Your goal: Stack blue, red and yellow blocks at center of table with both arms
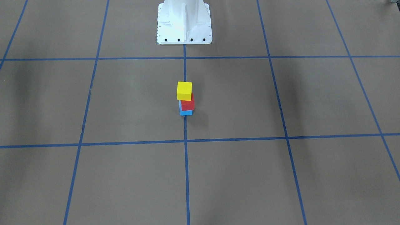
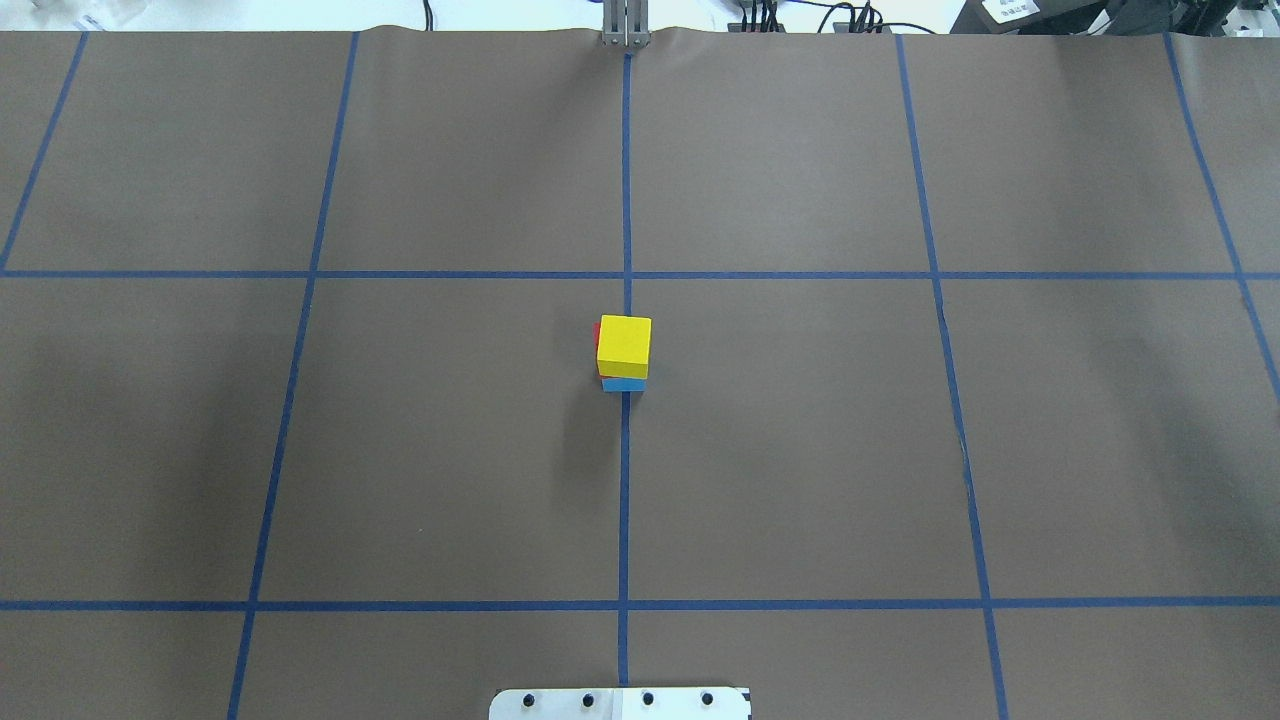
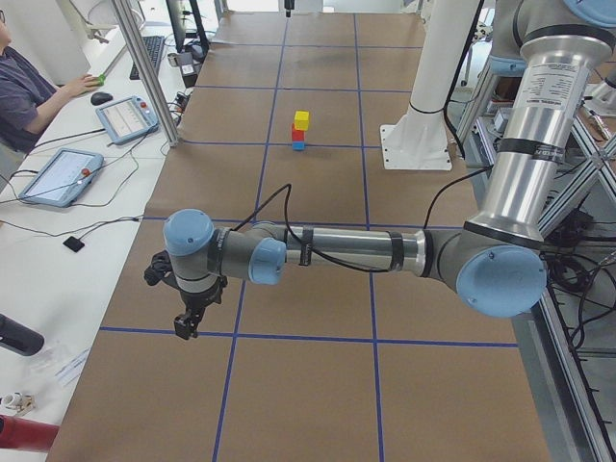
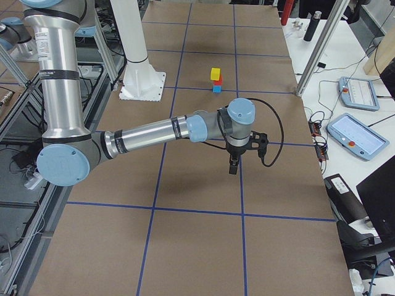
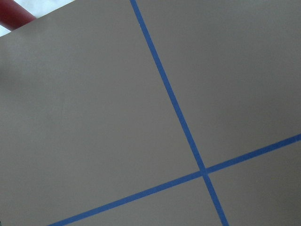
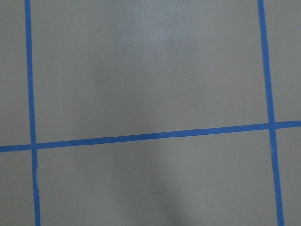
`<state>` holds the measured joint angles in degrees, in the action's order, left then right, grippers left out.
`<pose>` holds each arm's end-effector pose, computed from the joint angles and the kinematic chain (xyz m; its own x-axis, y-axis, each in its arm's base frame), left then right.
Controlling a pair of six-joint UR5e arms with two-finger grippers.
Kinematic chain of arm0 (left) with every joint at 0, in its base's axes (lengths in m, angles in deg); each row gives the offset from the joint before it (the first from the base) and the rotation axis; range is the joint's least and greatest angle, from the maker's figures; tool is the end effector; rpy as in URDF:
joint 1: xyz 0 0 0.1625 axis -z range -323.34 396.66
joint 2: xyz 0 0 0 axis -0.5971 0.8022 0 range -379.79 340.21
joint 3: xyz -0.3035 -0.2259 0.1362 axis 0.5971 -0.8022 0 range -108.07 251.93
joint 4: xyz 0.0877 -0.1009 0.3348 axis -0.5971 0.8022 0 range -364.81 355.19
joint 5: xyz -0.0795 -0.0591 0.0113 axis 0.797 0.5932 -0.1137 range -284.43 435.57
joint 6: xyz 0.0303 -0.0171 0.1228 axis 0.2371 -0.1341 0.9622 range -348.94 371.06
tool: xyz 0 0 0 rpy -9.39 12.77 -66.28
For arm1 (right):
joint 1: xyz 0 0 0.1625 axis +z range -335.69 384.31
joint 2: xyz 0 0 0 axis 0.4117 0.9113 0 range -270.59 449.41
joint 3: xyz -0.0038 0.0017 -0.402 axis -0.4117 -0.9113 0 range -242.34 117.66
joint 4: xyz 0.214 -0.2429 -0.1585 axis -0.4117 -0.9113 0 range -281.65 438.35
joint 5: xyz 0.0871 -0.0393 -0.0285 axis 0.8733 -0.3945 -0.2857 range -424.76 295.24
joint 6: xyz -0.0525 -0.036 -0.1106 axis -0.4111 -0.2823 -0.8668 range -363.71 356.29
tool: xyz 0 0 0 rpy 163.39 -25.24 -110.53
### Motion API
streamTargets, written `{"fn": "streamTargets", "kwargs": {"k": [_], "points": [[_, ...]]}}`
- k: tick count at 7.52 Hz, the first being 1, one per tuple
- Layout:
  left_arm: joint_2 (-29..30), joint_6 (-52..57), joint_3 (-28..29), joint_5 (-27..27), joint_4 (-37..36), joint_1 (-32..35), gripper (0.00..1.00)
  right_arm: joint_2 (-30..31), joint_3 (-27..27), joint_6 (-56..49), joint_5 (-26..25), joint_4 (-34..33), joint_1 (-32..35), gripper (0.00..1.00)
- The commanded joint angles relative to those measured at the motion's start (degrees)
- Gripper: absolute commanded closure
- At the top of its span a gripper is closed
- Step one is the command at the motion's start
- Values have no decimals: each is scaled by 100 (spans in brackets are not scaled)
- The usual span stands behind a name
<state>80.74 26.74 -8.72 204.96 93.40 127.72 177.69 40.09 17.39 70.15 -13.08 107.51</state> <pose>-0.0619 -0.5218 0.6320 0.7508 0.3525 -0.5586 -0.1919 0.9256 0.3262 -0.0109 -0.4558 0.5487 0.6806 0.1264 0.7216 -0.1388 0.9894 -0.0424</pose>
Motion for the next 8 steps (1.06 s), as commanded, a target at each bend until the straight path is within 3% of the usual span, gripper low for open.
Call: {"fn": "streamTargets", "kwargs": {"k": [1, 6, 8], "points": [[-130, -39, -205, -28, -56, 8, 0, 338, -48, -798, 1, -16, 328, 0], [53, -396, 66, -37, -92, -9, 0, 225, -197, -959, 18, -33, 425, 0], [-216, -470, -56, 33, -13, 0, 0, 216, -259, -958, 45, -33, 434, 0]]}}
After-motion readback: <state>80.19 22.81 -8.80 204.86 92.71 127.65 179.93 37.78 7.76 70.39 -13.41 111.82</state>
